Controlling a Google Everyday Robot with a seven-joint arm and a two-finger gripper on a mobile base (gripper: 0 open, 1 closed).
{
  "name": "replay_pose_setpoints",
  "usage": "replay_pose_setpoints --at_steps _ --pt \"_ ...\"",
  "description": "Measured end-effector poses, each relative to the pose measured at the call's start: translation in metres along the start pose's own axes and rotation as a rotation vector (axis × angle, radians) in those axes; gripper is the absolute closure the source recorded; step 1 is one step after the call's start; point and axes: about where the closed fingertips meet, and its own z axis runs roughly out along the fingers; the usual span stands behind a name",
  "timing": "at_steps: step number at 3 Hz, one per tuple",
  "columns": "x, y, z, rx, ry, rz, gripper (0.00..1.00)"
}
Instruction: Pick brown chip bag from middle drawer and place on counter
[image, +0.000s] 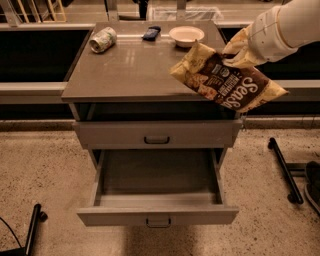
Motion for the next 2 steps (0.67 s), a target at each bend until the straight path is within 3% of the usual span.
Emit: replay_pose_setpoints --at_steps 1,2 --pt "-0.001 0.000 0.000 -0.001 -0.001 -0.002 1.00" --pt "-0.024 -0.031 0.005 -0.012 0.008 -0.105 1.00"
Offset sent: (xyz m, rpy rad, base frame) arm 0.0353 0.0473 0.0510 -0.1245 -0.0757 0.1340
